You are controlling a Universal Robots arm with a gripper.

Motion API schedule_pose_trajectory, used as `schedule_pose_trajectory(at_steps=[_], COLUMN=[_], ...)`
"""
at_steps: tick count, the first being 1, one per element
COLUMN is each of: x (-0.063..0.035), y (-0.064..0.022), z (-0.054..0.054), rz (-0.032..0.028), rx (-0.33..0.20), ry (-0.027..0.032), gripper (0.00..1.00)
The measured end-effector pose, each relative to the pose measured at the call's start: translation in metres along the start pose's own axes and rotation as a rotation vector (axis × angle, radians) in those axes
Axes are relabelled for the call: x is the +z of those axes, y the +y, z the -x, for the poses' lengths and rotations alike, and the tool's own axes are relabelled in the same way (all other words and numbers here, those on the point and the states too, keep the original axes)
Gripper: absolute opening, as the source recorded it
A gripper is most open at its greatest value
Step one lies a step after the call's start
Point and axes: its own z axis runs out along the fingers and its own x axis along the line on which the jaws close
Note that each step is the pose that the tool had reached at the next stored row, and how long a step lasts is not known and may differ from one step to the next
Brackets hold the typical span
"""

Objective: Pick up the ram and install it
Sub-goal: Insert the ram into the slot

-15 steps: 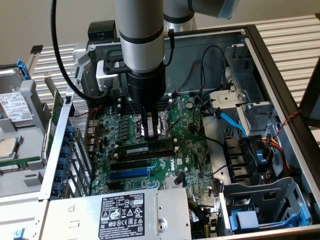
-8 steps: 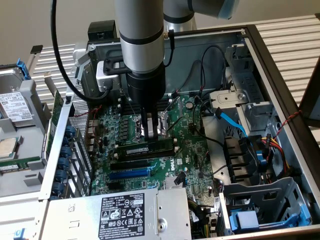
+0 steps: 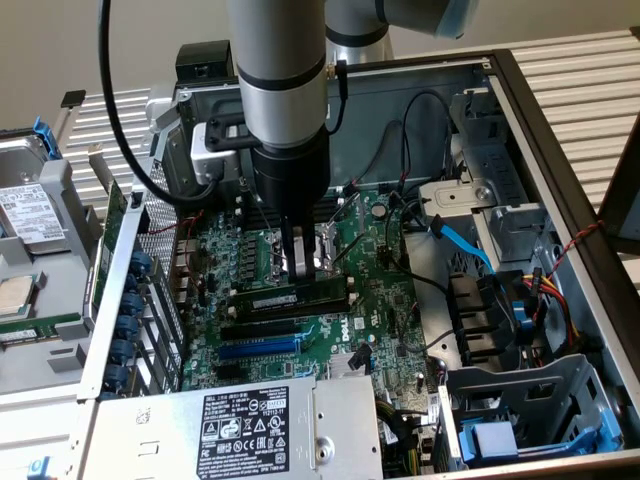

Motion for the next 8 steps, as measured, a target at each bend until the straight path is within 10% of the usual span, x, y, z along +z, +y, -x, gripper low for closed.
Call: schedule_pose_trajectory(at_steps=[8], x=[-0.0001], y=[0.0000], z=[-0.0010], rz=[-0.0023], rx=[0.000], ry=[-0.0015], gripper=[0.13])
